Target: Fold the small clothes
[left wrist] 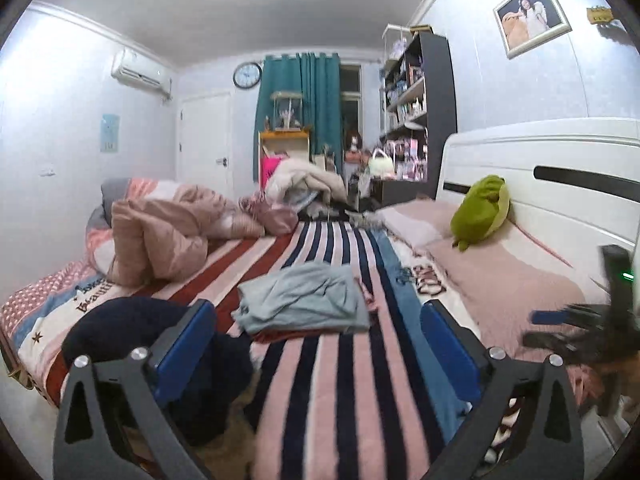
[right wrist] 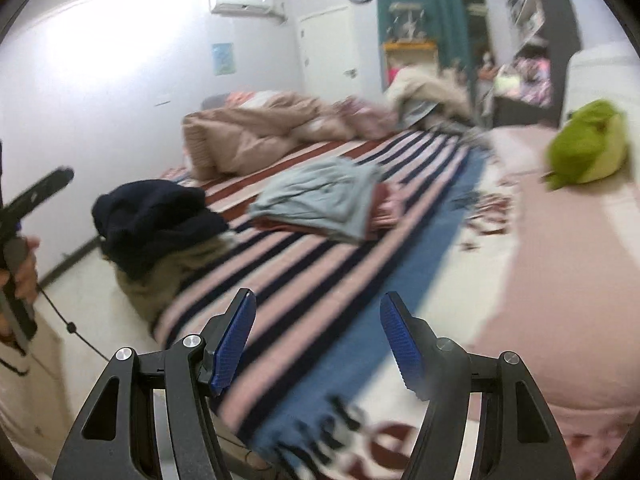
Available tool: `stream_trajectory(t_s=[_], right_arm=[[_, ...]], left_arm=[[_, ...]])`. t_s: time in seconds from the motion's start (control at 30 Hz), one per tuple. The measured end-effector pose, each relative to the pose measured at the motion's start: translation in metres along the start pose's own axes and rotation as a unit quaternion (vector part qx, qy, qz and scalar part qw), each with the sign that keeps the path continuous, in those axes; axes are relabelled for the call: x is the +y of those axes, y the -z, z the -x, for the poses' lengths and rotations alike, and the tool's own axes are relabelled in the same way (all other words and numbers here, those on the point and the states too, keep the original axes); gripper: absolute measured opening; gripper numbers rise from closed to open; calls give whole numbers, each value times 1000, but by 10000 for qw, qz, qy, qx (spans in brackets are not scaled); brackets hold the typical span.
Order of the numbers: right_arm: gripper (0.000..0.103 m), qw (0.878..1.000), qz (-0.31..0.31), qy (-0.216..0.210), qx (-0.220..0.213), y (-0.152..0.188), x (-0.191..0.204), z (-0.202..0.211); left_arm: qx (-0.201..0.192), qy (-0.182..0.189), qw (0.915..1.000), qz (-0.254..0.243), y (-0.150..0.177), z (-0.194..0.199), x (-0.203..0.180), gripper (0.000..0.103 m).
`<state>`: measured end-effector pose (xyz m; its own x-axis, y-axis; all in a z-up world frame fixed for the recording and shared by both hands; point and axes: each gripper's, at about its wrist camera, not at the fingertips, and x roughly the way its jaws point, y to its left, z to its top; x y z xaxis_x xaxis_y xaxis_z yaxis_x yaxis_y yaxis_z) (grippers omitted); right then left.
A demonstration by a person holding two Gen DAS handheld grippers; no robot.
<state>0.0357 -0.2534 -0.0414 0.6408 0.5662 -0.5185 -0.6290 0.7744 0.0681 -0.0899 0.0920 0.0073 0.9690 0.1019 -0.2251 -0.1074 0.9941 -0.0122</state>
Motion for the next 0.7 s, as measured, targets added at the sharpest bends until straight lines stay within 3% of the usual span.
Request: stream_trajectory(t_s=[0.07,0.2,0.7], right_arm=[[67,9996,48,129,-226,7,-2,28],[101,9966,103,439,-685,14,7,66],[102,9929,20,581,-1034,19,31,87]], left_arm=[[-119,52,9999,27,-1,1,-14,102],[-112,112,9999,58,-3,-1,-35,102],[-40,176,9998,-24,-2,-3,-49,102]])
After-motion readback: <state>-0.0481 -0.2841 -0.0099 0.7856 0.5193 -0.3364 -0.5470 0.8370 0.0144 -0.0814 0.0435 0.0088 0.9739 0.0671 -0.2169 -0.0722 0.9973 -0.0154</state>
